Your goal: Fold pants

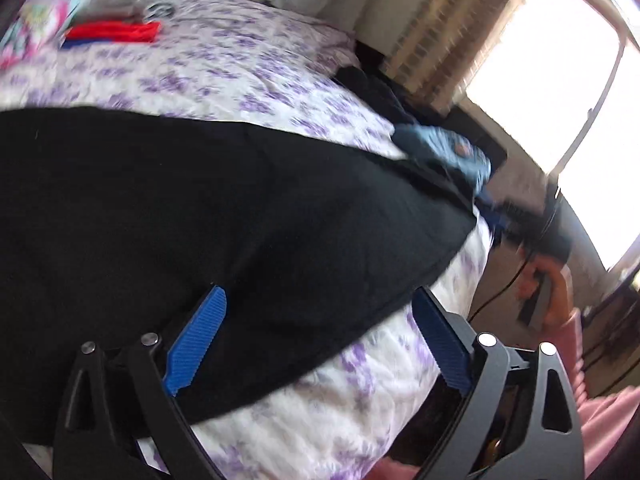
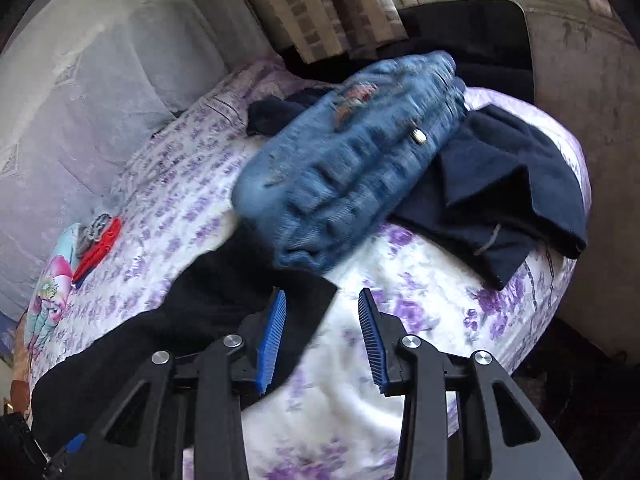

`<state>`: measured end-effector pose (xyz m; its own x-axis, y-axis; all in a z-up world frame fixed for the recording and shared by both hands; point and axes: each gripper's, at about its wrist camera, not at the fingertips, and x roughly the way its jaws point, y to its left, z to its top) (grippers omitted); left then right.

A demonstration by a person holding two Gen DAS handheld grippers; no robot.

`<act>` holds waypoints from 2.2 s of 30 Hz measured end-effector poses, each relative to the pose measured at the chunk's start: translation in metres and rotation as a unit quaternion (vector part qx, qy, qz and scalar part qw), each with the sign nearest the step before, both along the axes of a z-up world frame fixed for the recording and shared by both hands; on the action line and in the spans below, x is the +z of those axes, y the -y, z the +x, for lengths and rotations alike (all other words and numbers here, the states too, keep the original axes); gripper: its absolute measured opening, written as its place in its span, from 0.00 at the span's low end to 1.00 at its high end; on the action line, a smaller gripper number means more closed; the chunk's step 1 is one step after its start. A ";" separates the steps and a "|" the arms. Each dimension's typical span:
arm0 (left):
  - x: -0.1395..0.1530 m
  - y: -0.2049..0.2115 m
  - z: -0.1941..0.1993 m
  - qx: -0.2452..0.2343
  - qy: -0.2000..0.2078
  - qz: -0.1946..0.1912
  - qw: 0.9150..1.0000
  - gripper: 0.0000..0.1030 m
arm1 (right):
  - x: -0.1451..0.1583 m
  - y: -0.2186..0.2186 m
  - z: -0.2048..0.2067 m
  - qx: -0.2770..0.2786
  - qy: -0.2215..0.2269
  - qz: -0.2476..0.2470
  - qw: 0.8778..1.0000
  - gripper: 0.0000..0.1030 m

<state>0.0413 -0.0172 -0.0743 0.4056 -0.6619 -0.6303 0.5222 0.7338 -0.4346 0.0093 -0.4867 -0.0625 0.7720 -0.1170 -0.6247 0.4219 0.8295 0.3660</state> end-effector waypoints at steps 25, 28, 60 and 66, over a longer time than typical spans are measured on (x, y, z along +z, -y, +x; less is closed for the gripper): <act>-0.012 -0.019 -0.001 -0.013 0.017 -0.049 0.999 0.92 | -0.015 -0.073 0.047 0.124 -0.031 -0.054 0.990 0.58; -0.013 -0.008 -0.013 -0.020 0.062 0.006 0.998 0.92 | -0.001 -0.069 0.043 0.116 -0.024 -0.048 0.992 0.58; 0.007 -0.179 0.133 0.111 -0.047 0.106 0.987 0.96 | 0.040 -0.413 0.263 0.604 -0.074 -0.044 0.792 0.82; -0.001 -0.172 0.130 0.091 -0.017 0.125 0.988 0.96 | 0.008 -0.434 0.287 0.657 -0.164 0.022 0.735 0.80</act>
<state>0.1714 0.1543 -0.0754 0.4795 -0.4022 -0.7799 0.3601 0.9007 -0.2431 0.2959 -0.0526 -0.0548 0.0076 0.6216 -0.7833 -0.6623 0.5901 0.4618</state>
